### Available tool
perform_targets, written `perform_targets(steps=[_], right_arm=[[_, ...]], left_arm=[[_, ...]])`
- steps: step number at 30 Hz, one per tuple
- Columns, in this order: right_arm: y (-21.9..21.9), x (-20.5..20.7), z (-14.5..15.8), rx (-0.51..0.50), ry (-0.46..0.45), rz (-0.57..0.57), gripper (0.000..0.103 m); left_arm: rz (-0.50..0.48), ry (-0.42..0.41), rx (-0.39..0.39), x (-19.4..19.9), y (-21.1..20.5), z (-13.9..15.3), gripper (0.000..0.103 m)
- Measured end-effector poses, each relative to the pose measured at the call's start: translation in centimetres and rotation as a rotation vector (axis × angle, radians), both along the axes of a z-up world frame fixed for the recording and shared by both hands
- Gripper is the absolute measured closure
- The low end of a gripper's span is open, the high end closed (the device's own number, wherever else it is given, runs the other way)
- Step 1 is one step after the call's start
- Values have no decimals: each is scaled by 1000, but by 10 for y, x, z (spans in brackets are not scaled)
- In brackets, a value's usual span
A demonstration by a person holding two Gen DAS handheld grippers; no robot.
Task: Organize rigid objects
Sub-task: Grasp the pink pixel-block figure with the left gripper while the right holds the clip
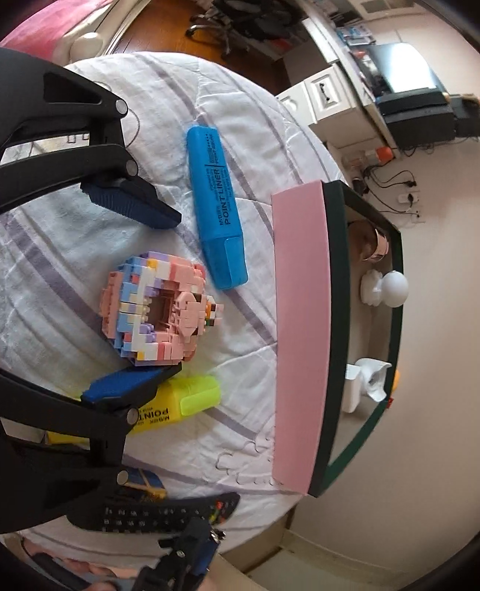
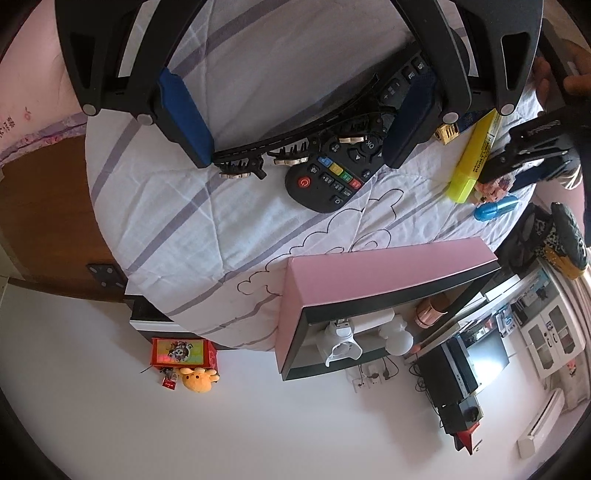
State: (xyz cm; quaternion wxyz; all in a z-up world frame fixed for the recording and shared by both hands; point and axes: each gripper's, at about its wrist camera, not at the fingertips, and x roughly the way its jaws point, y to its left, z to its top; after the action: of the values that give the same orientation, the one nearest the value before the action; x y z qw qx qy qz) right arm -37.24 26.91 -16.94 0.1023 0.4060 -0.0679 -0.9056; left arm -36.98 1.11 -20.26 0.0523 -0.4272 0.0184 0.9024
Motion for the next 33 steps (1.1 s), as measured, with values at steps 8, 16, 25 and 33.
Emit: perform_targets(steps=[8,16,25,33], right_arm=[[-3,2,3,2,11,0,10],[-13,15,23,18,52,9,10],[-45,45,74,30,190,51,10],[-80,80,124,41,339,104,10]], left_arm=[[-32,23,-20,7,1,6,51],[-10,82,-20,28,-12,30,51],[17,256,-9,70,-22,88,50],[41,400,14,111,-37,138,50]])
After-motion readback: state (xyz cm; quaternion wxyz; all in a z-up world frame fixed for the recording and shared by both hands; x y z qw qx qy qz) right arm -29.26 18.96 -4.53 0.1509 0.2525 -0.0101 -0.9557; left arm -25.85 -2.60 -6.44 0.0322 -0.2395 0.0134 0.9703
